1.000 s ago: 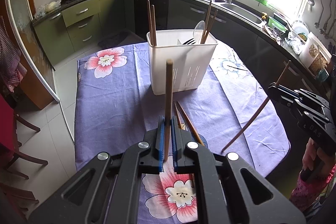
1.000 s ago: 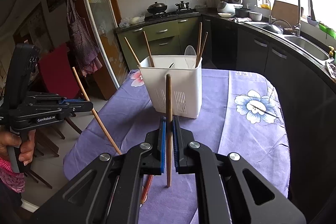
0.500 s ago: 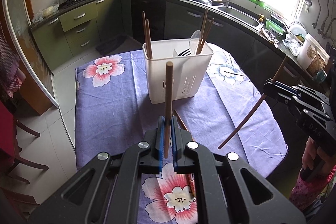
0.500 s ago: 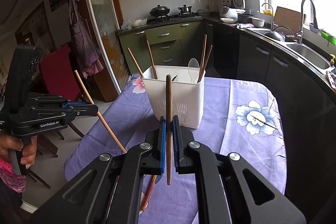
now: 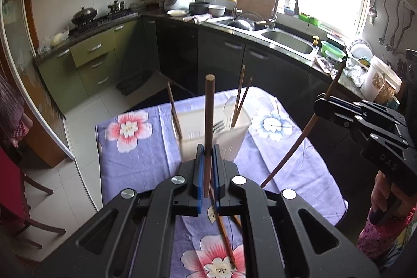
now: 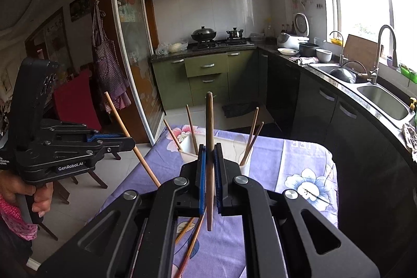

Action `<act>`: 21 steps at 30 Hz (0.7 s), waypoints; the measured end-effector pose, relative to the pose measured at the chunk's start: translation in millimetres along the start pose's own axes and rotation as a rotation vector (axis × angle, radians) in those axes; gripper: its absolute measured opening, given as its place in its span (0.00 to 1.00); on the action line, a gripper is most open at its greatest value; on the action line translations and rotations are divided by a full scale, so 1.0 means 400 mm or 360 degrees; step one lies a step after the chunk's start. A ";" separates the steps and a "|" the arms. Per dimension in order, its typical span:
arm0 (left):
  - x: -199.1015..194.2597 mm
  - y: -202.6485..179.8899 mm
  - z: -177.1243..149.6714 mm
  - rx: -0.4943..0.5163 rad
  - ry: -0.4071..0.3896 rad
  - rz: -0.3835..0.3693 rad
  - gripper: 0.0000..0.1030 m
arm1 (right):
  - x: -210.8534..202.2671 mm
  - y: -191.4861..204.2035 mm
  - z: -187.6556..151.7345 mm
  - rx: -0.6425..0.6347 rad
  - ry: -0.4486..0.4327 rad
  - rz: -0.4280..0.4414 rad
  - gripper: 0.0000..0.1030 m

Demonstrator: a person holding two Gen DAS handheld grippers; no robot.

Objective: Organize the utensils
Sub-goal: 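Lift both chopsticks upright and carry them over the white holder, then open the left tool releasing its chopstick while the right tool releases its chopstick into the holder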

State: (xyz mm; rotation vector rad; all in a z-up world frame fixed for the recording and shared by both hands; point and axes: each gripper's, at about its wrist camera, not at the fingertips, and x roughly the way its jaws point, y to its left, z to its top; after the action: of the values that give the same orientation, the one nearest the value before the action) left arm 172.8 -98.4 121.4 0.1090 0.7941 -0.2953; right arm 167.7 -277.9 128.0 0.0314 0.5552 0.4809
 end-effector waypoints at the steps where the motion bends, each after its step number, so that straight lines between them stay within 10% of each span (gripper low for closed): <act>1: -0.008 -0.003 0.018 0.0004 -0.0023 -0.0003 0.06 | -0.003 -0.001 0.016 -0.0003 -0.0016 -0.0001 0.07; 14: -0.005 -0.032 0.217 0.0028 -0.0226 0.0040 0.06 | 0.031 -0.095 0.230 0.0049 -0.0199 -0.0031 0.07; 21: 0.120 -0.003 0.243 0.0000 -0.0130 0.0064 0.06 | 0.161 -0.159 0.227 0.0088 -0.0135 -0.0048 0.07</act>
State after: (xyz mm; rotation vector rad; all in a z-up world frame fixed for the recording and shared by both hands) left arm 270.9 -130.3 155.1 0.1123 0.7103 -0.2601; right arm 289.3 -296.6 163.2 0.0958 0.4852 0.4324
